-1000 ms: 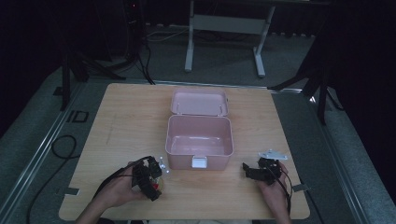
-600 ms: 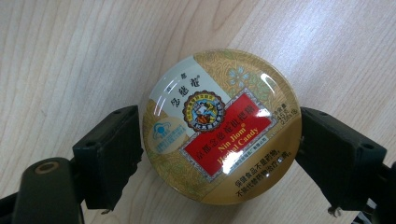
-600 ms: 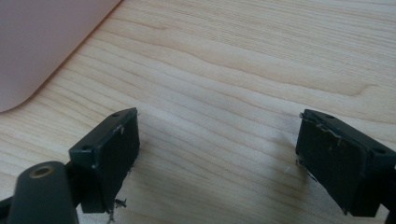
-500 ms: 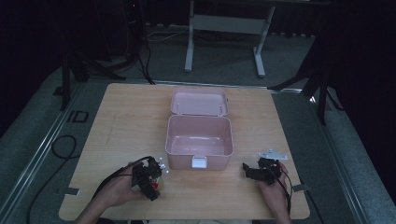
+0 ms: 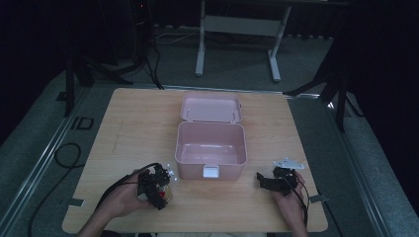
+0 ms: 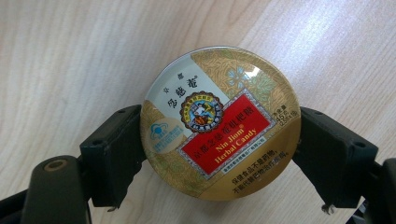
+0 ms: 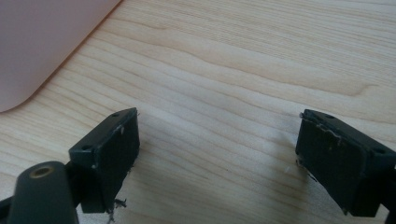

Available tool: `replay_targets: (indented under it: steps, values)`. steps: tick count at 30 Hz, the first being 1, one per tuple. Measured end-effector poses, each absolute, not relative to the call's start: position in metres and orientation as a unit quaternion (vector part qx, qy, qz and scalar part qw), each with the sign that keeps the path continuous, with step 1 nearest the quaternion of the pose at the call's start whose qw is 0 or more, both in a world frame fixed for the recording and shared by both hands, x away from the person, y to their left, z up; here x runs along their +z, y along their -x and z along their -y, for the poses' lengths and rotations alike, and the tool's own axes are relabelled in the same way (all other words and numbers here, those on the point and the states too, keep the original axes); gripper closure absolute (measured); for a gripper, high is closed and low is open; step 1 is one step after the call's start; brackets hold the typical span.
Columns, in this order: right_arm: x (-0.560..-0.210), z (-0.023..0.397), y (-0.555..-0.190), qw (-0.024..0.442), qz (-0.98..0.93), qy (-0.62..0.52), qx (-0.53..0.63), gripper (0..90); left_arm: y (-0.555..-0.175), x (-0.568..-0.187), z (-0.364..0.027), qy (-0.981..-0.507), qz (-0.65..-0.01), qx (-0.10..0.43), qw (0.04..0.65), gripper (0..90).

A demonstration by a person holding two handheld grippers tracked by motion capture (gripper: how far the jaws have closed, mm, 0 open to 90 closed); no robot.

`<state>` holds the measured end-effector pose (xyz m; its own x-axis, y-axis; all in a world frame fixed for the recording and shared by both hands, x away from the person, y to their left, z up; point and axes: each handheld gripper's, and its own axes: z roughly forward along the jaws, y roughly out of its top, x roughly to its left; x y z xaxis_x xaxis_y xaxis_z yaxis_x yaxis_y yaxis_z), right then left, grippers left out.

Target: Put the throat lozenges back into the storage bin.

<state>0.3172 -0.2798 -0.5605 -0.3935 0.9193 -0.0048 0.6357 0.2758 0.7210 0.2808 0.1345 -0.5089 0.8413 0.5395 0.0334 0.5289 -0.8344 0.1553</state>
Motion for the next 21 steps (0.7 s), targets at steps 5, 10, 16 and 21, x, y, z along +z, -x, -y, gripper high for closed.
replay_targets:
  steps: [5,10,16,21]
  values:
    - [-0.561,0.28,-0.317,0.218,-0.769,-0.506,0.326,13.4,-0.281,-0.507,-0.136,-0.955,-0.284,0.041,0.07,20.0]
    - [-0.561,0.28,-0.317,0.218,-0.768,-0.506,0.326,13.4,-0.283,-0.504,-0.138,-0.954,-0.289,0.043,0.071,20.0]
    - [-0.561,0.28,-0.317,0.218,-0.768,-0.506,0.326,13.3,-0.284,-0.499,-0.141,-0.953,-0.291,0.045,0.074,20.0]
    - [-0.561,0.28,-0.317,0.218,-0.768,-0.506,0.326,13.4,-0.286,-0.494,-0.143,-0.951,-0.296,0.046,0.076,20.0]
